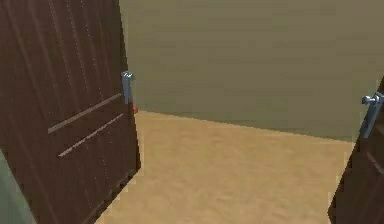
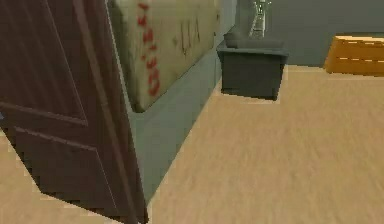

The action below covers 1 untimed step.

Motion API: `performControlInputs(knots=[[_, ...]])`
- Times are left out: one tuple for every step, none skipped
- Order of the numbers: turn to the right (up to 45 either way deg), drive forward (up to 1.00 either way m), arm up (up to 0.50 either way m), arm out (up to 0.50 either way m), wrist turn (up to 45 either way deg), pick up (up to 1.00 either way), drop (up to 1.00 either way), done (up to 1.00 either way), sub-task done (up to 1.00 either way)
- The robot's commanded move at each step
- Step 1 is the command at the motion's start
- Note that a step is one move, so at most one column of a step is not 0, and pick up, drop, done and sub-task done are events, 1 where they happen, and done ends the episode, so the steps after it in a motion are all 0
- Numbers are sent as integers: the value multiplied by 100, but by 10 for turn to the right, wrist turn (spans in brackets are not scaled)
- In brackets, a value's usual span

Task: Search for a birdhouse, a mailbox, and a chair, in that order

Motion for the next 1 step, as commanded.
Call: performControlInputs(knots=[[0,100,0,0,0,0,0,0,0]])
